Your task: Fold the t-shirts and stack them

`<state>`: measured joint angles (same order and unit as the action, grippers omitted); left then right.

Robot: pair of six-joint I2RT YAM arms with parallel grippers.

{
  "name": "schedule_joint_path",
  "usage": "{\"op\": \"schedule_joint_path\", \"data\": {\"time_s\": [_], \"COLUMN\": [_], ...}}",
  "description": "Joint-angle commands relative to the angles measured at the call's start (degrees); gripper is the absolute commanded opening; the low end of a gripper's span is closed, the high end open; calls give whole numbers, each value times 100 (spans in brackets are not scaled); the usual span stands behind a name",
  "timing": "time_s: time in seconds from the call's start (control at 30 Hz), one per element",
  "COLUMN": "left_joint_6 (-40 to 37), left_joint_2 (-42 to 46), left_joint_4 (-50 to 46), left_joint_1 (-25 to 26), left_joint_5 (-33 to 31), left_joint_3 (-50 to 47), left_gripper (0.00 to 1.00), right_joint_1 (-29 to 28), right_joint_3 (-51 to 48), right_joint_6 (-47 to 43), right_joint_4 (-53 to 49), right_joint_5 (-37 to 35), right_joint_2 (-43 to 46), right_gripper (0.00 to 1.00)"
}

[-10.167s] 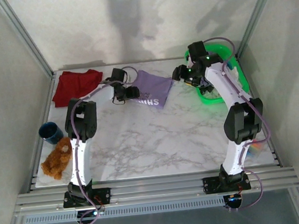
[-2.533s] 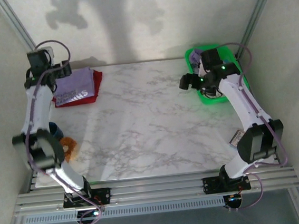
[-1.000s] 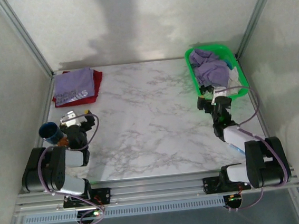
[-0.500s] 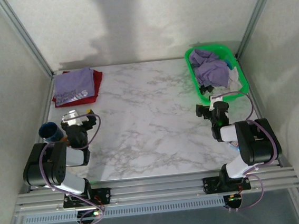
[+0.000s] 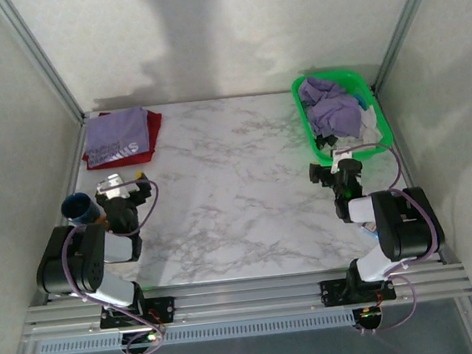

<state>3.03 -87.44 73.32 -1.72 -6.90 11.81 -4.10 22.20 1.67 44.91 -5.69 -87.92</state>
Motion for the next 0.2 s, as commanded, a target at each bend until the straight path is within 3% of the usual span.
{"op": "schedule_joint_path", "data": {"time_s": [0.0,0.17], "left_joint_6": [76,102], "left_joint_2": [-36,-36], "left_joint_4": [165,223], "left_joint_1": [-24,-2], "left_joint_5": [-84,-205], "left_joint_3": [41,-5], "left_gripper": [100,100], "right_joint_1": [30,27], "right_joint_3": [101,83], "right_joint_6": [-50,-53], "right_joint_4": [111,142], "right_joint_5": [112,101], "right_joint_2": [-6,-6], "right_gripper": [99,99]}}
